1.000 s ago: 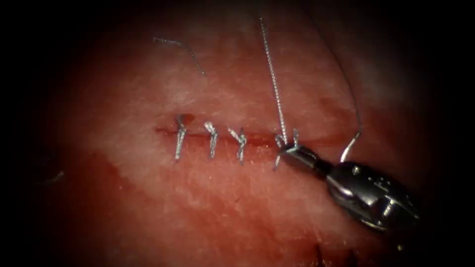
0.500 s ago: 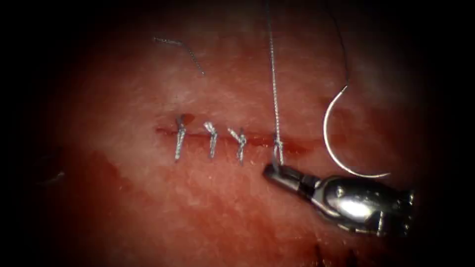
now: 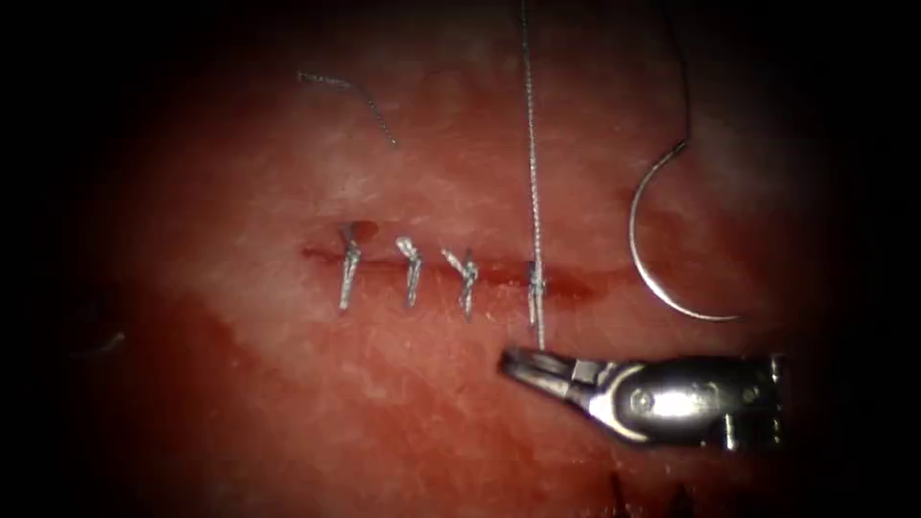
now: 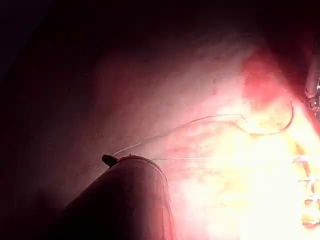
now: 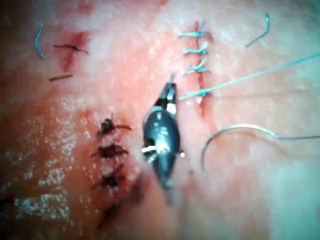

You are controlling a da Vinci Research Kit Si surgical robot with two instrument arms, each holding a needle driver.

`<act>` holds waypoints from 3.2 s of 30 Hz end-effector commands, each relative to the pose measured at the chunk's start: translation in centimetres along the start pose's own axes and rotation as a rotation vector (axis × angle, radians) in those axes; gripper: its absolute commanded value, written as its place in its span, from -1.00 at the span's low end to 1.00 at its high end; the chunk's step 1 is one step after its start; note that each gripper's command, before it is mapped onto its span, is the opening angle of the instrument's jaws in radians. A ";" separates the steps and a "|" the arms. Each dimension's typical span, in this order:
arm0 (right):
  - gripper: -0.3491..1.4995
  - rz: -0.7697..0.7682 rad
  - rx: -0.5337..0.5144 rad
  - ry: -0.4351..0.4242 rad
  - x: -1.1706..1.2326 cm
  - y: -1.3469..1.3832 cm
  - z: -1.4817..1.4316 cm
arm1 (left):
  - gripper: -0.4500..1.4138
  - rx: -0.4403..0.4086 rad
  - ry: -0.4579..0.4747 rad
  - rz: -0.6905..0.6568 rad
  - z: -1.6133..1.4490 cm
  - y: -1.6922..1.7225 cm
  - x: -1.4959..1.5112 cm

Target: Wound Closure

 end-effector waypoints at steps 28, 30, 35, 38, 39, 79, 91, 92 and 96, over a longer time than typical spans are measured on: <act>-1.00 -0.008 0.016 -0.049 -0.05 -0.46 -0.03 | -1.00 -0.007 -0.016 0.050 0.08 -0.04 0.02; -1.00 0.006 -0.011 -0.027 0.03 -0.42 -0.01 | -1.00 -0.008 -0.007 0.051 0.05 -0.02 0.04; 0.02 0.088 -0.084 -0.012 0.28 -0.24 -0.09 | -1.00 -0.029 0.051 0.007 -0.15 0.04 0.21; 0.52 0.109 -0.112 -0.005 0.47 -0.12 -0.20 | -1.00 -0.104 0.088 -0.063 -0.34 0.04 0.40; 0.52 0.090 -0.115 -0.003 0.52 -0.10 -0.24 | -1.00 -0.125 0.101 -0.085 -0.39 0.03 0.45; 0.49 0.577 -0.135 0.043 -0.01 0.93 0.22 | -1.00 -0.262 0.305 -0.369 -2.53 -0.53 1.82; 0.54 0.574 -0.121 0.051 -0.03 0.96 0.52 | -1.00 -0.258 0.315 -0.369 -2.83 -0.51 1.97; 0.56 0.574 -0.123 0.051 -0.03 0.96 0.53 | -1.00 -0.260 0.315 -0.376 -2.88 -0.52 2.01; 0.54 0.574 -0.128 0.050 -0.02 0.96 0.57 | -1.00 -0.258 0.316 -0.373 -2.95 -0.55 2.07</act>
